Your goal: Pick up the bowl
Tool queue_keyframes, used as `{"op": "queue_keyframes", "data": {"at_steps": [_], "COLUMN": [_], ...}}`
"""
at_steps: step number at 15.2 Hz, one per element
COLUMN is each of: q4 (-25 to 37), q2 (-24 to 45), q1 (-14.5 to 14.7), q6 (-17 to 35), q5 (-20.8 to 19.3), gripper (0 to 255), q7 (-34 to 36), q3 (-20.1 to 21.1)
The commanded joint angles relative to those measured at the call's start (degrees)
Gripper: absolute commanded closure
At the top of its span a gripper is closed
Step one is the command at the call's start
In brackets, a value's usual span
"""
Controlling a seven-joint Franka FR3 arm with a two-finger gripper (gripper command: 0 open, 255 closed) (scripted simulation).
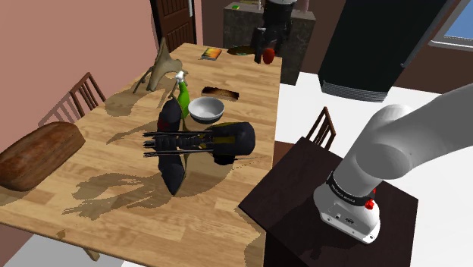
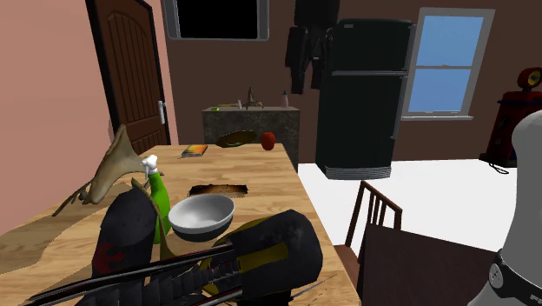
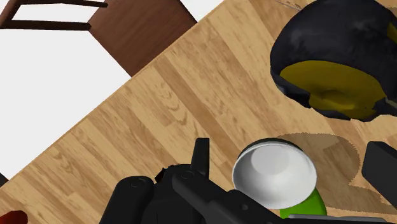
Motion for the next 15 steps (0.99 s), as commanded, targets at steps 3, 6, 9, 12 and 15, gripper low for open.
{"op": "queue_keyframes", "data": {"at_steps": [3, 6, 9, 12, 15], "q4": [-0.24, 0.76, 2.49, 4.93, 8.09], "q2": [6.68, 12.39, 18.43, 24.72, 31.2], "q1": [0.27, 0.32, 0.31, 0.32, 0.48], "q6": [6.59, 10.94, 14.83, 18.16, 20.88], "q5": [-0.67, -1.59, -2.92, -4.69, -6.86], "gripper": [0, 0, 0, 0, 0], "q7": [2.71, 4.85, 7.15, 9.63, 12.25], "q3": [1.82, 3.12, 4.34, 5.42, 6.23]}}
